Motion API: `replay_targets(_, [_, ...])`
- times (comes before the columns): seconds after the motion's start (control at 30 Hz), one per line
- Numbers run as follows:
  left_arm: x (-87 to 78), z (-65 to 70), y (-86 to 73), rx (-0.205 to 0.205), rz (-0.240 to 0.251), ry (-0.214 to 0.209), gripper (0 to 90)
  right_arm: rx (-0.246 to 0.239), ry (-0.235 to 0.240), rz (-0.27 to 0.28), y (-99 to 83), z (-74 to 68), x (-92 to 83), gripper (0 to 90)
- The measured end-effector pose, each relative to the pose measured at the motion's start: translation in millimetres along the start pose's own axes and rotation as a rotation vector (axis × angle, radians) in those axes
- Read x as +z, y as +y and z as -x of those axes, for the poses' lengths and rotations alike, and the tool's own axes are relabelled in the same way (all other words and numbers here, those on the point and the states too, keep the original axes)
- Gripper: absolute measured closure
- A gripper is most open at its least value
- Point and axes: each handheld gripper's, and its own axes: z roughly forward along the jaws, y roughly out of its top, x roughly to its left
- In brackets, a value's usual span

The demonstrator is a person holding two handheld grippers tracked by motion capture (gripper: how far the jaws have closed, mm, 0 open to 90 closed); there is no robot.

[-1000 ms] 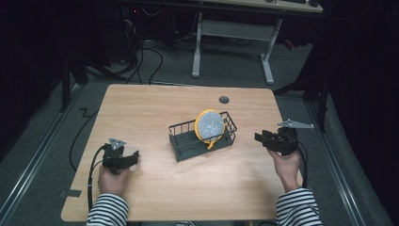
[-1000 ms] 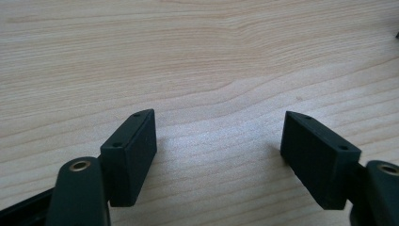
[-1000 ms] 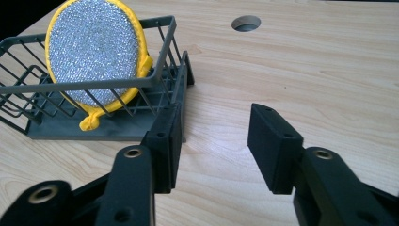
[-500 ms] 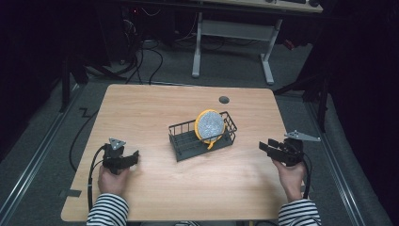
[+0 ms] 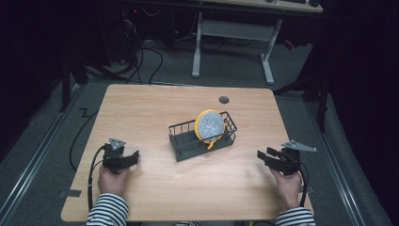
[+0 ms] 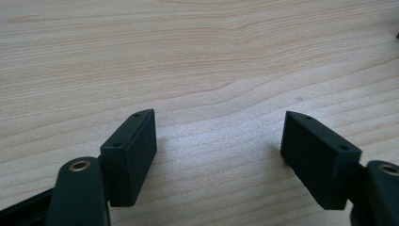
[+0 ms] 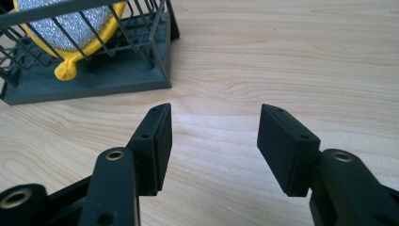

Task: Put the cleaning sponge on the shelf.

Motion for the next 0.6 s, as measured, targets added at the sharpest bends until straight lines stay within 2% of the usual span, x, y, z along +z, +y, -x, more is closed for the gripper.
replay_targets(0.33, [0.0,0.0,0.0,0.000,0.000,0.000,27.7,-0.018,0.010,0.000,-14.2,-3.0,7.0,42.4])
replay_targets(0.37, [0.0,0.0,0.0,0.000,0.000,0.000,27.7,-0.032,0.005,-0.007,-17.2,-4.3,8.6,42.3])
replay_targets(0.6, [0.0,0.0,0.0,0.000,0.000,0.000,27.6,-0.040,-0.011,-0.021,-24.6,-7.1,14.8,42.1])
